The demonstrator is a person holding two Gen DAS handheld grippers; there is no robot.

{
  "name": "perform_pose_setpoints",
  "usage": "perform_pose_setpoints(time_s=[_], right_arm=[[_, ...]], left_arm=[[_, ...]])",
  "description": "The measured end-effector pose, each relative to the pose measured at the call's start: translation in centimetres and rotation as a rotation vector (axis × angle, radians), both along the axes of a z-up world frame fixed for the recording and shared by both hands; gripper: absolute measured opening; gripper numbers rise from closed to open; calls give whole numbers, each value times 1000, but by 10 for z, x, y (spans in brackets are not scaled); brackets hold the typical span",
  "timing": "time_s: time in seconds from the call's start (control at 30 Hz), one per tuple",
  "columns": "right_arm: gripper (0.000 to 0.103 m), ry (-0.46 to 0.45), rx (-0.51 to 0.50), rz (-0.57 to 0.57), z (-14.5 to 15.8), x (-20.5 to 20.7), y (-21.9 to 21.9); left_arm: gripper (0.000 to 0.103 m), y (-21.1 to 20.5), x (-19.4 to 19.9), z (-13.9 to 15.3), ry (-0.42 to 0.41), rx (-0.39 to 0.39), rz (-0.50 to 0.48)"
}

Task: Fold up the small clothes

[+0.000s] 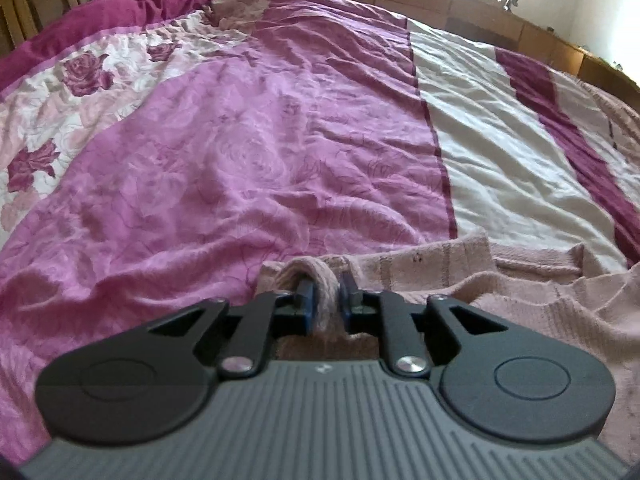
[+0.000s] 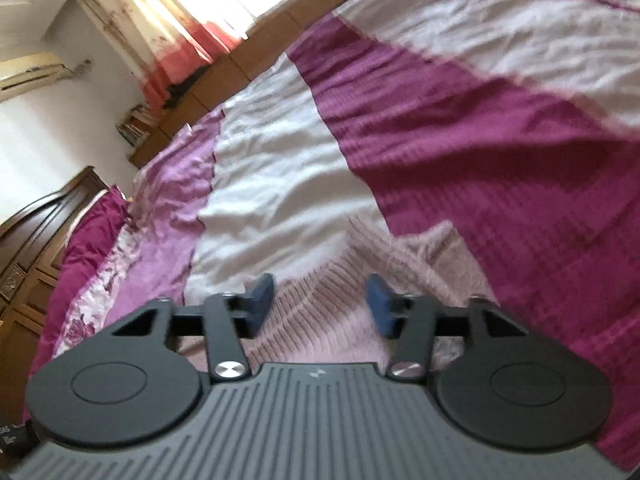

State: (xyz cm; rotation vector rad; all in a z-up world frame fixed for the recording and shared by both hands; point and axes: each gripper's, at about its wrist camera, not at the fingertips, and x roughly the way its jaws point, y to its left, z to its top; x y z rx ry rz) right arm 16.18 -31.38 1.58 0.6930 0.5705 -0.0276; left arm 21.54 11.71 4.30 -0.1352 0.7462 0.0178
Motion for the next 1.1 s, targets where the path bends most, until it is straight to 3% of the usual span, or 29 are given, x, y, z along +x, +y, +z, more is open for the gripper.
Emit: perform_pose_setpoints(time_s=[0.03,0.13,0.17,0.4,0.6,0.73,0.8,0.83,0.87,0.97,1.1], right_arm=[[70,-15,-15,-4,4,-3,-1],[70,-43,-57,6,13,-9,-4],[70,-43,-67,11,15,-11,-4],[70,14,-233,102,19,-2,5],[69,111,-237,204,15,24,21],[68,190,-428,283,4,47,49],[56,212,-542,338,-2,53,62],[38,215,-599,357,-4,54,68],[11,211,-639,376,-4,53,72],[4,178,-683,380,4,48,74],[4,134,-697,262,13,46,62]], left_arm=[[21,1,-2,3,0,-5,-2],[45,4,-10,14,-45,18,20],[47,5,-14,18,-68,34,27],[47,4,-25,30,-72,43,-40],[47,-4,-27,12,-20,22,-70],[47,-6,-27,-1,10,21,-60],[47,-7,-27,-5,16,23,-57],[47,-6,-27,-6,17,24,-56],[47,-6,-27,-7,19,23,-54],[47,-7,-26,-9,20,25,-57],[47,-13,-23,-12,9,58,-64]])
